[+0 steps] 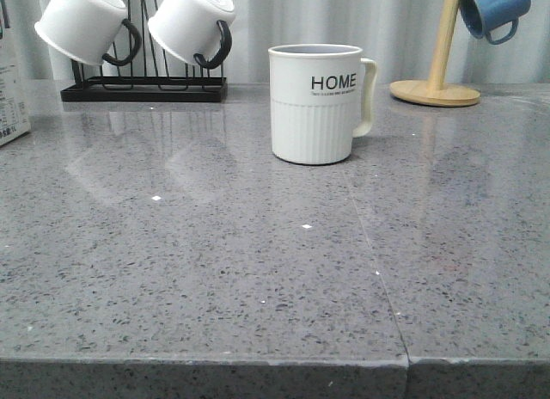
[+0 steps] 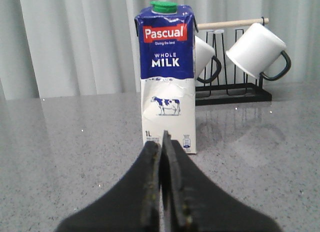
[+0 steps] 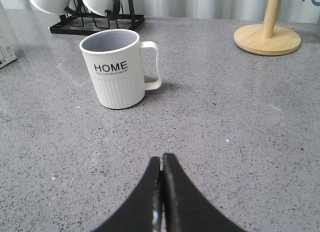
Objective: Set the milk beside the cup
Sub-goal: 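Reach the left gripper to the milk carton and grasp it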
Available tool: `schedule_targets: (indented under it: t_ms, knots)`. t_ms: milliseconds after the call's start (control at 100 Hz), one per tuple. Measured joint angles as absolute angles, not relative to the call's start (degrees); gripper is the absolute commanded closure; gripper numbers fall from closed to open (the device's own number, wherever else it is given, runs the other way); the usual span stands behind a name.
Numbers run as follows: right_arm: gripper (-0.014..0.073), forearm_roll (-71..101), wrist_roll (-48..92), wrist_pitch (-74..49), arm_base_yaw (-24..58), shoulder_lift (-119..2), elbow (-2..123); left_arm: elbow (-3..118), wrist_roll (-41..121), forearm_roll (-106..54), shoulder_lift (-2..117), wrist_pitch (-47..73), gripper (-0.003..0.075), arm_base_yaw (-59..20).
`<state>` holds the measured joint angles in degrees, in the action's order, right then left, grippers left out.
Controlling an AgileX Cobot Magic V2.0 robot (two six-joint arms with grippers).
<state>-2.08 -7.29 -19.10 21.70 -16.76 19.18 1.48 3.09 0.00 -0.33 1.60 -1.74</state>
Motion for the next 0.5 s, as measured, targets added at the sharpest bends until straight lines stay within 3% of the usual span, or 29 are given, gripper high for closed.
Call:
schedule_targets:
  t_ms: [190, 370, 440, 500]
  knots:
    - [0.0661, -2.1, -7.3, -19.4, 21.7, -16.7, 19.2, 11.5, 3.1, 0.0, 3.5, 12.8, 0.0741, -1.7]
    - [0.0661, -2.1, -7.3, -19.4, 21.7, -16.7, 19.2, 20.8, 3.1, 0.0, 14.5, 18.3, 0.072, -1.7]
    - [0.0661, -2.1, -7.3, -19.4, 21.7, -16.7, 19.2, 23.5, 3.1, 0.0, 19.1, 18.7, 0.0616, -1.7]
    - [0.0661, -2.1, -7.3, -19.4, 21.7, -16.7, 19.2, 25.4, 3.1, 0.0, 23.2, 18.7, 0.0456, -1.7]
